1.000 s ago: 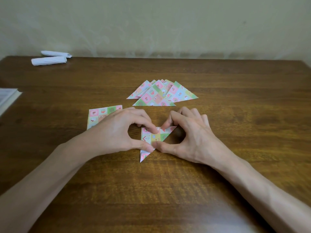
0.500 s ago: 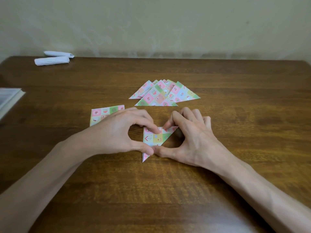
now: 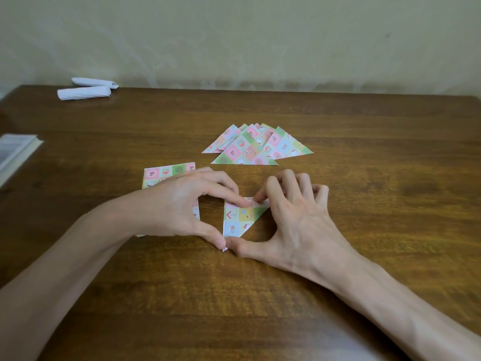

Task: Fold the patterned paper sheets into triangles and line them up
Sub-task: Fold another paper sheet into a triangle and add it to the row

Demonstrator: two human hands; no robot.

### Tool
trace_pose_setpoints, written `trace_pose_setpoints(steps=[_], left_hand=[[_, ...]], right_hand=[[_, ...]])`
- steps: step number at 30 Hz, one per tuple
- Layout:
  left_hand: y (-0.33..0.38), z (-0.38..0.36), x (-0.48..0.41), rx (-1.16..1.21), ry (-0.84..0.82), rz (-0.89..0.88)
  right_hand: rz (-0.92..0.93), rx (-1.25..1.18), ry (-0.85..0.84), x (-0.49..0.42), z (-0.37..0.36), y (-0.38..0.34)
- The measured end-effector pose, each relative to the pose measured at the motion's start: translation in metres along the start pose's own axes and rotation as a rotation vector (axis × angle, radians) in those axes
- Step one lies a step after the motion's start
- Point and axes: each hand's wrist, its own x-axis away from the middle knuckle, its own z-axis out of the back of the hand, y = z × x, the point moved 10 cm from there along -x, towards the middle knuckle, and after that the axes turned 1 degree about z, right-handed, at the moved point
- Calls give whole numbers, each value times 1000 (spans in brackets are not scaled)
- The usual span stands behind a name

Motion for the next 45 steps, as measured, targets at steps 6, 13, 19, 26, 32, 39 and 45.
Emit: trace_pose_setpoints(steps=[6, 13, 19, 26, 32, 39, 45], left_hand=[[2, 0, 2, -10, -28, -33], [4, 2, 0, 19, 30, -46], [9, 1, 2, -22, 73, -66], [10, 0, 5, -21, 35, -69], [10, -3, 4, -43, -20, -26], [11, -3, -1, -72, 62, -33], [10, -2, -2, -40, 71, -24]], right_hand=[[-17, 60, -54, 2, -2, -6], [-7, -87, -65, 2, -6, 5], [-13, -113, -9, 1, -5, 7], [-54, -90, -31, 0, -7, 7], [-79, -198, -58, -2, -8, 14], [-69, -209, -62, -2, -8, 14], [-98, -267, -86, -7, -5, 22]])
